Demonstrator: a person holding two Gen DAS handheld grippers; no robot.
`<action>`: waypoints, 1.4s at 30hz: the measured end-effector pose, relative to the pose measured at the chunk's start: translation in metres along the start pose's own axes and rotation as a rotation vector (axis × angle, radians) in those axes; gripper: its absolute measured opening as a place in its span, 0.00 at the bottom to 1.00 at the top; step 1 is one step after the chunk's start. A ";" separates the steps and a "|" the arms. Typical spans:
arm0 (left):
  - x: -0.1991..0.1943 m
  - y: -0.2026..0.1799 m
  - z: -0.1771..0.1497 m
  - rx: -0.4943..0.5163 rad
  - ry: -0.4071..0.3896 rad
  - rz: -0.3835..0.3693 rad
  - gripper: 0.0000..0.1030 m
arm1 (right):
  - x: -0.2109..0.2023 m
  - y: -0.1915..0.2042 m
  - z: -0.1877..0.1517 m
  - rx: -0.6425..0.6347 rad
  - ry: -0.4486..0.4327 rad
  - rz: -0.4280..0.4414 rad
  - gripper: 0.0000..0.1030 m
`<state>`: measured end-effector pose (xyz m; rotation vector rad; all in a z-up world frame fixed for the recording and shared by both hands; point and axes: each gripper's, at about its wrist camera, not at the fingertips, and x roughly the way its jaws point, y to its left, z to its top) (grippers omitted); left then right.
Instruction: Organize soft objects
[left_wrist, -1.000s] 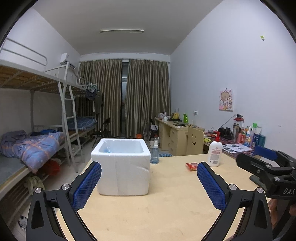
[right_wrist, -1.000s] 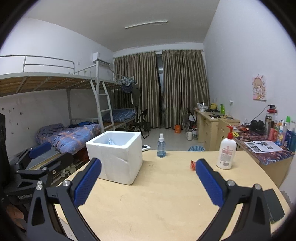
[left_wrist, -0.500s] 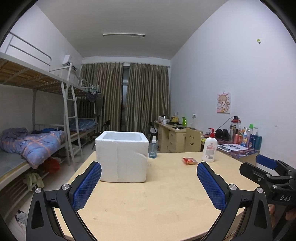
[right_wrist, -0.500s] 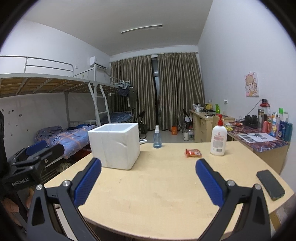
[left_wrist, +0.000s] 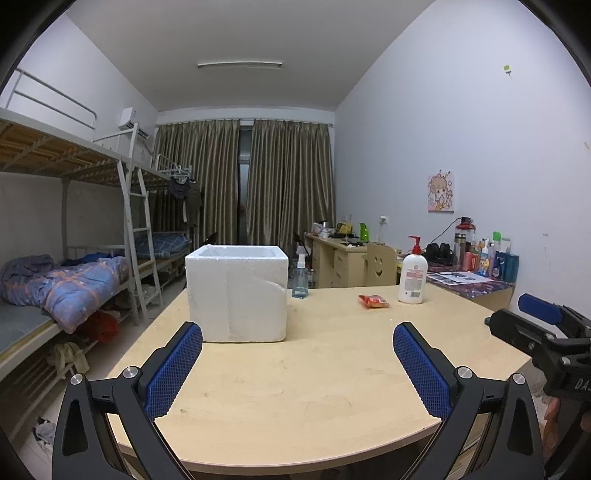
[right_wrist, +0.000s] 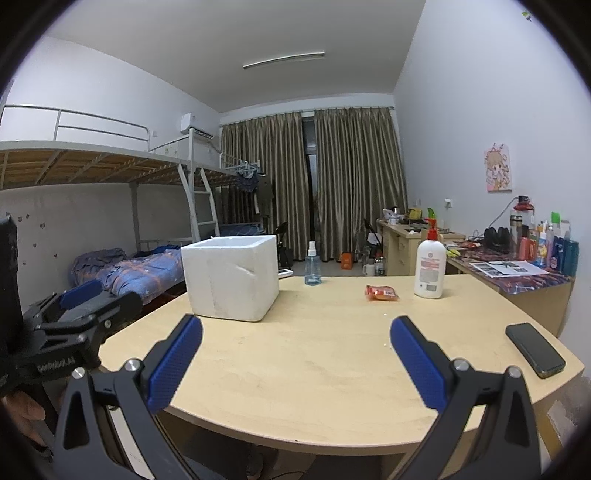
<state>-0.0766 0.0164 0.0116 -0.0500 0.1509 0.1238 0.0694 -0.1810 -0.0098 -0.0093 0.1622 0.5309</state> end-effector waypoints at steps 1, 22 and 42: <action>0.000 -0.001 -0.001 0.000 -0.001 0.000 1.00 | 0.000 -0.001 0.001 0.002 -0.002 -0.002 1.00; -0.001 0.004 -0.003 -0.005 -0.004 0.012 1.00 | 0.004 0.008 -0.005 -0.019 0.023 0.002 1.00; 0.002 -0.002 -0.006 0.015 0.000 0.001 1.00 | 0.005 0.013 -0.004 -0.026 0.031 -0.002 1.00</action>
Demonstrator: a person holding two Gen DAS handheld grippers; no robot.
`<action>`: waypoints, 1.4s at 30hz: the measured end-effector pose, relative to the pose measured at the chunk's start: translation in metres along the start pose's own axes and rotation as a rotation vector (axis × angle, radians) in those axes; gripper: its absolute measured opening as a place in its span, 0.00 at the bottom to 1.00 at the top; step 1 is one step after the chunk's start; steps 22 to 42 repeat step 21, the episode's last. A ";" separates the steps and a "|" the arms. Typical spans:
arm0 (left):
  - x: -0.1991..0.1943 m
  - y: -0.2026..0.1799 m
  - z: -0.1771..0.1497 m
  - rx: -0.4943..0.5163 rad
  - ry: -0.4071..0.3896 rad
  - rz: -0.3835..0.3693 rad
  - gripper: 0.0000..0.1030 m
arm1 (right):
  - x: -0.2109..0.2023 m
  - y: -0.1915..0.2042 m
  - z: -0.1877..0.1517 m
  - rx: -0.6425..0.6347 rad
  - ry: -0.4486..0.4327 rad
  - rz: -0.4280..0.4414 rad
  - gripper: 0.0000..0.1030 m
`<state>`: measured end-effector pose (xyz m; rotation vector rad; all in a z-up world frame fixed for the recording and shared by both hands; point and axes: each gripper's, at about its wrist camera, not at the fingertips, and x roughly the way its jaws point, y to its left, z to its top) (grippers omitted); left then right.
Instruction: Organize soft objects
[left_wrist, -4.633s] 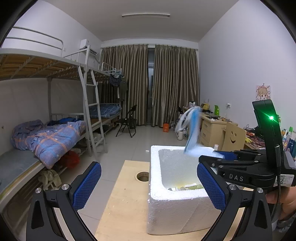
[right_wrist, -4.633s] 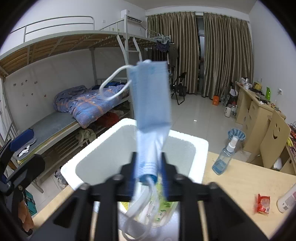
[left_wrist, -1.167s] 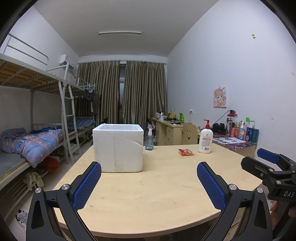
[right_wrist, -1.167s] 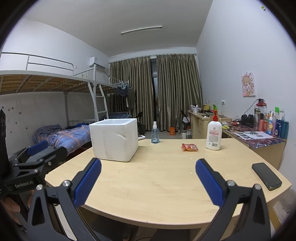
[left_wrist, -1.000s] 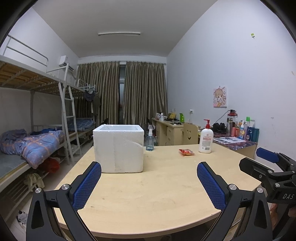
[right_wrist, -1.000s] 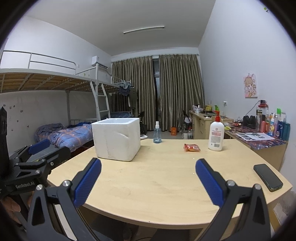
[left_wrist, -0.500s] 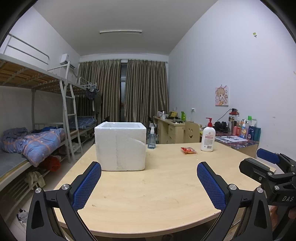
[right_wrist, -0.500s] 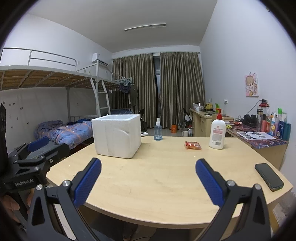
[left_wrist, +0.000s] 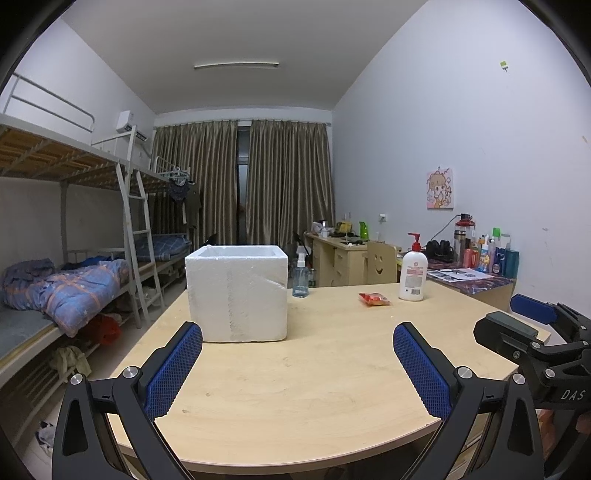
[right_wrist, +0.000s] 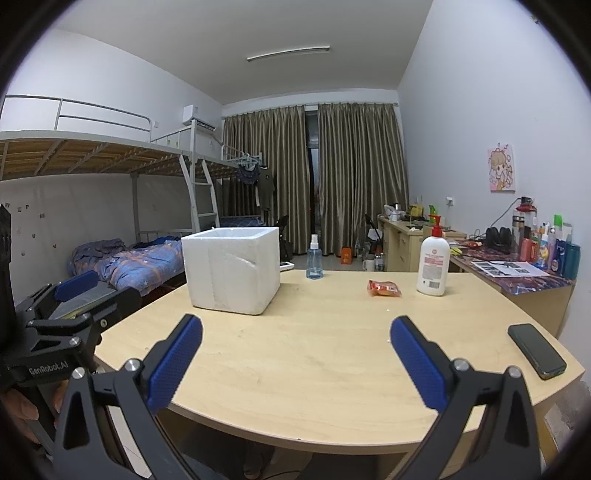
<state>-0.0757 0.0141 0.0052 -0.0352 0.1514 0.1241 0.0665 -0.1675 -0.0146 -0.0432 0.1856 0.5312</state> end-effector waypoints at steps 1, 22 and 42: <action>0.000 0.000 0.000 0.001 0.002 -0.002 1.00 | 0.000 -0.001 0.000 0.001 0.000 0.000 1.00; -0.001 -0.003 -0.001 0.016 0.017 -0.017 1.00 | -0.001 -0.005 -0.002 0.006 0.001 0.004 1.00; -0.001 -0.003 -0.001 0.016 0.017 -0.017 1.00 | -0.001 -0.005 -0.002 0.006 0.001 0.004 1.00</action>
